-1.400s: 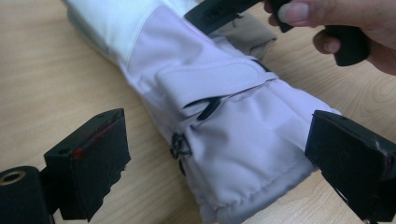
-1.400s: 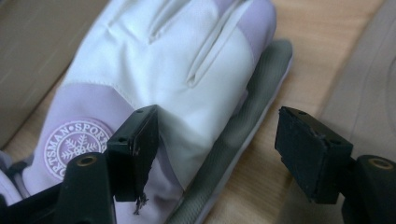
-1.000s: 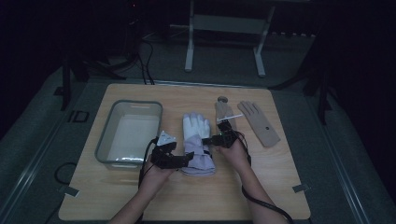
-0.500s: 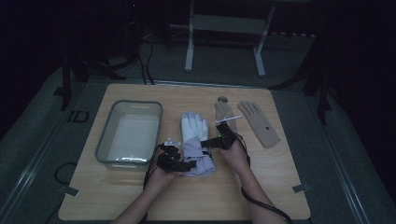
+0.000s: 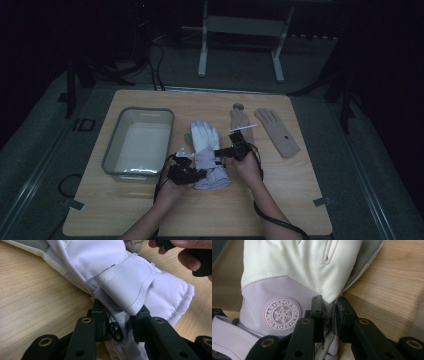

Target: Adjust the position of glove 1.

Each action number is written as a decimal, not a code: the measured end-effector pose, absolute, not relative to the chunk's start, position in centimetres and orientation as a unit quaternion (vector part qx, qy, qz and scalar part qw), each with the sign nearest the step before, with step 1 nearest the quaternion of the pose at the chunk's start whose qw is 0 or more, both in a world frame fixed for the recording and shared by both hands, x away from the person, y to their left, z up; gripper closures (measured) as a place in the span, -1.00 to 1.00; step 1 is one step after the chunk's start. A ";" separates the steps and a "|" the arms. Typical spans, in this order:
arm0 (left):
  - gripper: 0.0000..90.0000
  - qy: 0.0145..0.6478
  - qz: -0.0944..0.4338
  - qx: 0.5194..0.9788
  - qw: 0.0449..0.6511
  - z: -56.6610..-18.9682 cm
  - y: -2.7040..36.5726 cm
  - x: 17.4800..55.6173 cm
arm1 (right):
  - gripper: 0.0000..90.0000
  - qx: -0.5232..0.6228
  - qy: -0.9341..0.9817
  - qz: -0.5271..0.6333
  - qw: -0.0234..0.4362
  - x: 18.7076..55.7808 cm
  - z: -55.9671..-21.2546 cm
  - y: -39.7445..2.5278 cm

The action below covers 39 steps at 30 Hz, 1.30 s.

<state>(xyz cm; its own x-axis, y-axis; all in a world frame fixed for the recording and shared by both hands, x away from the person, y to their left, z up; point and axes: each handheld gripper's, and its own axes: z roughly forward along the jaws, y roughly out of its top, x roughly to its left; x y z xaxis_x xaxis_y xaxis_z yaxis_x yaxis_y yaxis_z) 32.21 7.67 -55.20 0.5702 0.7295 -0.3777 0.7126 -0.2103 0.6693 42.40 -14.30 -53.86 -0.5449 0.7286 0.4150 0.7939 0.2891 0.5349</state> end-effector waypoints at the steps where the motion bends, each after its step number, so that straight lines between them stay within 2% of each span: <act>1: 0.60 0.463 0.009 0.778 0.425 -55.1 7.7 32.2 | 0.74 -0.477 -0.799 -0.363 0.044 42.3 -53.7 -14.3; 24: 0.61 0.423 0.037 0.788 0.446 -48.6 9.5 32.4 | 0.74 -0.452 -0.788 -0.418 -0.013 40.6 -46.7 -14.1; 39: 0.61 0.409 0.059 0.788 0.456 -44.4 14.0 32.9 | 0.74 -0.423 -0.789 -0.444 -0.029 41.1 -42.2 -10.3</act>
<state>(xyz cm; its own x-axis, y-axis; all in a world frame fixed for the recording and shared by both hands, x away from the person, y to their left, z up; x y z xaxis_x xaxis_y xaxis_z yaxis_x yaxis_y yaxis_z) 32.94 14.02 -44.38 0.6587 0.6983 -0.2803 0.5911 -0.2498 0.7669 41.06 -10.33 -42.21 -0.6410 0.6930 0.3301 0.6415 0.2476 0.7261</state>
